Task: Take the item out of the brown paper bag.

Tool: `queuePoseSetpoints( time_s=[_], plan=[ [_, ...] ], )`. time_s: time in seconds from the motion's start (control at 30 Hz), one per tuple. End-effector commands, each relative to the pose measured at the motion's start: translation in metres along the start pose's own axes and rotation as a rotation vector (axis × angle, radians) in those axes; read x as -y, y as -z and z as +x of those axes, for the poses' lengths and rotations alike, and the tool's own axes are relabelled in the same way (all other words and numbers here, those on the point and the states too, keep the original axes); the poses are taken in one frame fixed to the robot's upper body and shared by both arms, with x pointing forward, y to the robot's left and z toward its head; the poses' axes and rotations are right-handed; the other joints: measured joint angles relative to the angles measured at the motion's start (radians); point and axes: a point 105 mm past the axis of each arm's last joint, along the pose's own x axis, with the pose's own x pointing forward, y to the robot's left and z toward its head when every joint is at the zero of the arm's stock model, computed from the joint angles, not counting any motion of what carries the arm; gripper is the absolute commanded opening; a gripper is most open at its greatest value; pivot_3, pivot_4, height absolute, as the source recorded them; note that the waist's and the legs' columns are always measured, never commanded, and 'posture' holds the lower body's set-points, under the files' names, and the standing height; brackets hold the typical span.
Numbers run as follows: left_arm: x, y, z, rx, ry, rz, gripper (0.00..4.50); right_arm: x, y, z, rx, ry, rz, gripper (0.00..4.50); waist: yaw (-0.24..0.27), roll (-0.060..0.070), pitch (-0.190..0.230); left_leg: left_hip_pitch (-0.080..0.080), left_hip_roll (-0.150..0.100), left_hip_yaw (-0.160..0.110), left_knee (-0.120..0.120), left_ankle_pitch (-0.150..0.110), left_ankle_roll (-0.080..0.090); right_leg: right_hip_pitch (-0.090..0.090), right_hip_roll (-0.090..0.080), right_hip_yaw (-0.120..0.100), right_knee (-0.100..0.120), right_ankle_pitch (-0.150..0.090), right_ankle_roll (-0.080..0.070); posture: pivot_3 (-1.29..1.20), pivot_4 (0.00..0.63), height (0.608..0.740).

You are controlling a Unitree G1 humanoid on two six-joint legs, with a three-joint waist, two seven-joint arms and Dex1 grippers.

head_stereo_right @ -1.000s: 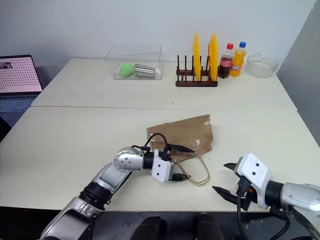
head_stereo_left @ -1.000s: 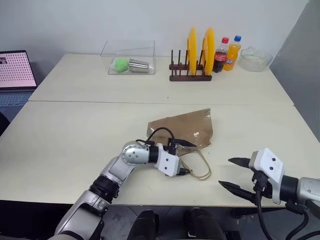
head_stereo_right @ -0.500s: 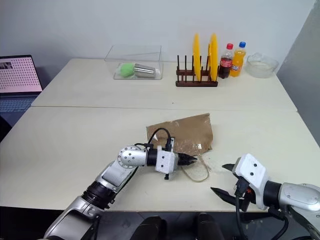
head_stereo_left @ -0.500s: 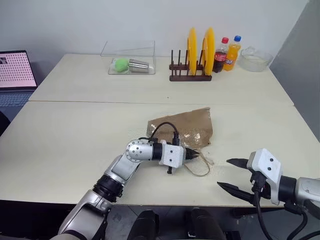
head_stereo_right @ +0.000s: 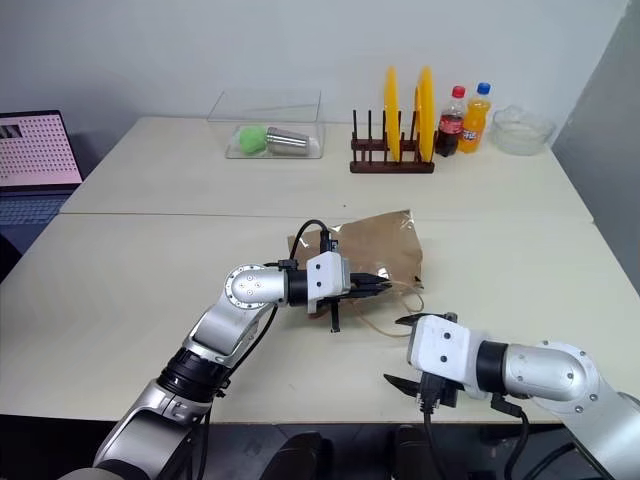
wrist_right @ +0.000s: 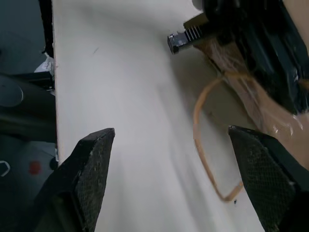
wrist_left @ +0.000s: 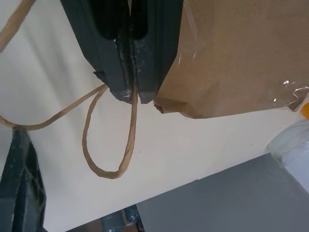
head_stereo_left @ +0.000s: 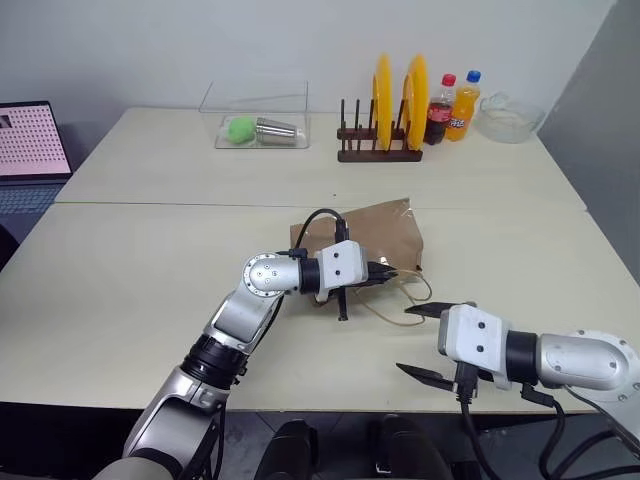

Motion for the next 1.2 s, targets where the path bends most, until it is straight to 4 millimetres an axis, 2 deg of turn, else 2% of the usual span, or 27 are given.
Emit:
queuePoseSetpoints(
  time_s=[0.03, 0.13, 0.3, 0.43, 0.57, 0.73, 1.0, 1.2],
  plan=[
    [-0.009, -0.016, -0.004, 0.039, -0.028, 0.042, 0.04, 0.007, 0.003, 0.014, -0.012, -0.018, -0.087, 3.96, -0.001, 0.0, 0.0, 0.0, 0.0, 0.0, 0.0, 0.0, 0.0, 0.0, 0.0, 0.0, 0.0, 0.0, 0.0, 0.0, 0.15, 0.74],
    [-0.013, -0.018, -0.006, 0.038, -0.043, 0.037, 0.0, 0.015, 0.011, 0.026, -0.035, -0.008, -0.124, 3.33, -0.005, 0.0, 0.0, 0.0, 0.0, 0.0, 0.0, 0.0, 0.0, 0.0, 0.0, 0.0, 0.0, 0.0, 0.0, 0.0, 0.15, 0.74],
    [-0.023, -0.019, -0.013, 0.028, -0.077, 0.022, 0.0, 0.021, 0.022, 0.035, -0.07, 0.001, -0.15, 1.48, -0.006, 0.0, 0.0, -0.001, 0.0, 0.0, 0.0, 0.0, 0.0, -0.001, 0.0, 0.0, 0.001, 0.0, 0.0, 0.0, 0.15, 0.74],
    [-0.047, -0.023, -0.024, 0.023, -0.168, -0.029, 0.0, 0.013, 0.024, 0.04, -0.069, -0.036, -0.136, 0.05, -0.007, 0.0, 0.0, -0.001, 0.0, 0.0, 0.0, 0.0, 0.0, -0.001, 0.0, 0.0, 0.001, 0.0, 0.0, 0.0, 0.15, 0.74],
    [-0.075, -0.031, -0.033, 0.033, -0.263, -0.07, 0.0, 0.004, 0.027, 0.045, -0.08, -0.071, -0.136, 0.05, -0.007, 0.0, 0.0, -0.001, 0.0, -0.001, 0.0, 0.0, 0.0, -0.001, 0.0, 0.0, 0.001, 0.0, 0.0, 0.0, 0.15, 0.74],
    [-0.099, -0.044, -0.039, 0.059, -0.324, -0.065, 0.0, -0.003, 0.033, 0.051, -0.099, -0.1, -0.141, 0.05, -0.006, 0.0, 0.0, -0.001, -0.001, -0.001, 0.001, 0.0, 0.0, -0.001, 0.0, 0.0, 0.001, 0.0, 0.0, 0.0, 0.15, 0.74],
    [-0.114, -0.044, -0.046, 0.057, -0.358, -0.054, 0.0, -0.01, 0.044, 0.055, -0.137, -0.139, -0.162, 0.05, -0.007, 0.0, 0.0, -0.001, -0.001, -0.001, 0.001, 0.0, 0.0, -0.001, -0.001, 0.0, 0.002, 0.0, 0.0, 0.0, 0.15, 0.74],
    [-0.129, -0.052, -0.051, 0.072, -0.402, -0.049, 0.0, -0.015, 0.052, 0.055, -0.167, -0.164, -0.178, 0.05, -0.006, -0.001, 0.0, -0.001, -0.001, -0.001, 0.001, 0.0, -0.001, -0.001, -0.001, -0.001, 0.001, 0.0, 0.0, 0.0, 0.15, 0.74]
  ],
)
